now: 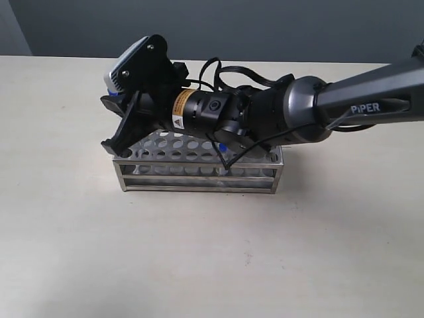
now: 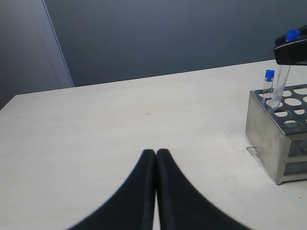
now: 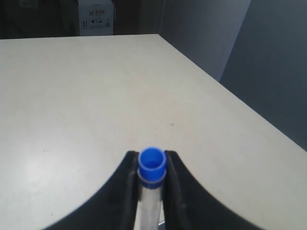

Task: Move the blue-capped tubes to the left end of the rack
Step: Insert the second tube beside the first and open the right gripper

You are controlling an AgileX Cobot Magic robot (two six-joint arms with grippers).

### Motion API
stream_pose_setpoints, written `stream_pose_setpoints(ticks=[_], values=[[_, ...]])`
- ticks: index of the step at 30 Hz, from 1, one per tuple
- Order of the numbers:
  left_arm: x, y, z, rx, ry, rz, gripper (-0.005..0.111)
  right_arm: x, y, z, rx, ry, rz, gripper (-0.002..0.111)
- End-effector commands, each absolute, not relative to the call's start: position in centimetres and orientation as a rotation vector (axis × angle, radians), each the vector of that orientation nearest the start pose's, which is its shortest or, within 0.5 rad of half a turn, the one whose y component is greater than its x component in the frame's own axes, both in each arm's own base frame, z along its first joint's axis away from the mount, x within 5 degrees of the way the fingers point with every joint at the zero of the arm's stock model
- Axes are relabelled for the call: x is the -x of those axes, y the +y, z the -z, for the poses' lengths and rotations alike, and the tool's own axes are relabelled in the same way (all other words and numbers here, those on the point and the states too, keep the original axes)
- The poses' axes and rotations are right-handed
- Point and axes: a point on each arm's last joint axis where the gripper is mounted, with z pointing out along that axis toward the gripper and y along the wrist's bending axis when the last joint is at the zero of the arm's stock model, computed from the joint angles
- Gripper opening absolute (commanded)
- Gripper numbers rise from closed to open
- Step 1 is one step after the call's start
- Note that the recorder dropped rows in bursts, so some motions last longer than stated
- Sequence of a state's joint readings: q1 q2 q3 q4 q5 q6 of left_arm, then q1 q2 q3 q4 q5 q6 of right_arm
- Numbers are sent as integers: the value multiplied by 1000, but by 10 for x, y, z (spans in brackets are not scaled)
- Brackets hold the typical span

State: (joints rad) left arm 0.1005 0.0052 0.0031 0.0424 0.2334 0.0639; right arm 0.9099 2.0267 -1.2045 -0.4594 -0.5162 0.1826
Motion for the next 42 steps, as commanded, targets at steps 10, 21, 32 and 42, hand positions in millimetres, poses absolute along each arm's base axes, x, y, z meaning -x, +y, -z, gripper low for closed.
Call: stream_pose_setpoints(ticks=[10, 21, 32, 42], values=[[-55, 6, -192, -1, 1717, -159, 1, -268, 369, -168, 1160, 1569, -619, 0], [-55, 6, -192, -1, 1717, -159, 1, -269, 363, -177, 1180, 1644, -545, 0], [-55, 6, -192, -1, 1717, -159, 1, -270, 368, -157, 1165, 1634, -594, 21], [-55, 6, -192, -1, 1717, -159, 1, -266, 361, -206, 1120, 1564, -590, 27]])
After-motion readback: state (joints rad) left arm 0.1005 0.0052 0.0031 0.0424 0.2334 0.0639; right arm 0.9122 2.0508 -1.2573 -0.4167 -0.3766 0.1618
